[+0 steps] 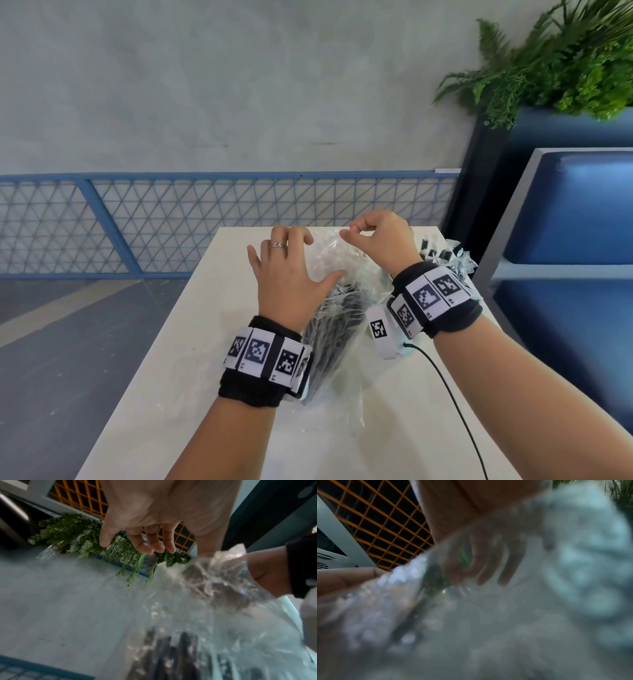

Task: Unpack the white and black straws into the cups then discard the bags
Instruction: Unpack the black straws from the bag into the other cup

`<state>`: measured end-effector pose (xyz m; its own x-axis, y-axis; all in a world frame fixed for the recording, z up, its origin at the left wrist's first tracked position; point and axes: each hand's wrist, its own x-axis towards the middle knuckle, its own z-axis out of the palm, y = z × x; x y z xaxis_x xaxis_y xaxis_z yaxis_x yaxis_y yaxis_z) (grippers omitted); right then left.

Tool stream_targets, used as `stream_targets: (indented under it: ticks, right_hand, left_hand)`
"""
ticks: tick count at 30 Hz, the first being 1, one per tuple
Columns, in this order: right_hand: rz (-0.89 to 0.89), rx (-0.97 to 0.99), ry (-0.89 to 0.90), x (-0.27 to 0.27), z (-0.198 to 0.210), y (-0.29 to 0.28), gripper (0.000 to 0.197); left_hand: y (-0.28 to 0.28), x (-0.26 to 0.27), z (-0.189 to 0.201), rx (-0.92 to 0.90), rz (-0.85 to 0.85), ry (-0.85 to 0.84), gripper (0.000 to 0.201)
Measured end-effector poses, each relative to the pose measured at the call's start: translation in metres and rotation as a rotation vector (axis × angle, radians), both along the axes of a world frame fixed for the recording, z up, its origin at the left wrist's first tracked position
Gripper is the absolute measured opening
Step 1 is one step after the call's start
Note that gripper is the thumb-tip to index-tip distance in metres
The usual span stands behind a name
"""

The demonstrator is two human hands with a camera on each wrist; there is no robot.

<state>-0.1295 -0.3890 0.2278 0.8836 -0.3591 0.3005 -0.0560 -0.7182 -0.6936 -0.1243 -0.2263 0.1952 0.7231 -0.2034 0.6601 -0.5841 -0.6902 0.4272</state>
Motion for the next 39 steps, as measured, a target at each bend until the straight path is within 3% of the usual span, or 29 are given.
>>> stream_targets:
  ticks: [6,9,13,18,24,27,28,30,31,33,36,37,39]
  right_hand:
    - [-0.004,-0.001,0.005,0.0,0.001,0.004,0.027]
    - [-0.02,-0.001,0.003,0.001,0.0,0.003,0.022]
    - [-0.024,-0.033,0.028,0.003,-0.002,0.005,0.022]
    - [-0.057,0.021,0.025,0.007,-0.005,-0.002,0.028]
    - [-0.038,0.083,0.039,0.008,-0.007,0.001,0.025]
    - [0.028,0.183,0.034,0.005,-0.004,0.002,0.025]
    - [0.053,0.204,0.019,0.004,-0.002,0.003,0.027]
    - [0.098,0.23,-0.01,0.004,-0.002,0.006,0.03]
    - [0.113,0.233,-0.007,0.004,-0.002,0.007,0.03]
    - [0.133,0.223,0.014,0.006,-0.003,0.01,0.03]
    - [0.135,0.195,0.025,0.007,-0.004,0.014,0.029]
    - [0.137,0.19,0.025,0.007,-0.003,0.016,0.029]
    - [0.149,0.19,0.03,0.008,-0.001,0.018,0.028]
  left_hand:
    - [0.002,0.005,-0.002,-0.077,0.04,0.029,0.018]
    - [0.008,0.007,0.0,-0.17,-0.025,0.075,0.01]
    - [0.014,0.005,0.001,-0.408,-0.151,0.18,0.021]
    - [0.016,0.003,0.001,-0.595,-0.253,0.28,0.018]
    - [0.022,0.011,-0.002,-0.871,-0.345,0.523,0.02]
    - [0.03,0.014,-0.006,-0.911,-0.471,0.687,0.011]
    - [0.033,0.014,-0.011,-0.947,-0.55,0.754,0.014]
    - [0.038,0.016,-0.023,-1.014,-0.66,0.877,0.056]
    - [0.039,0.016,-0.03,-1.009,-0.686,0.906,0.076]
    - [0.04,0.014,-0.043,-0.866,-0.666,0.893,0.073]
    - [0.042,0.014,-0.068,-0.388,-0.695,0.836,0.12]
    - [0.042,0.014,-0.074,-0.283,-0.67,0.839,0.127]
    - [0.042,0.013,-0.079,-0.196,-0.576,0.791,0.115]
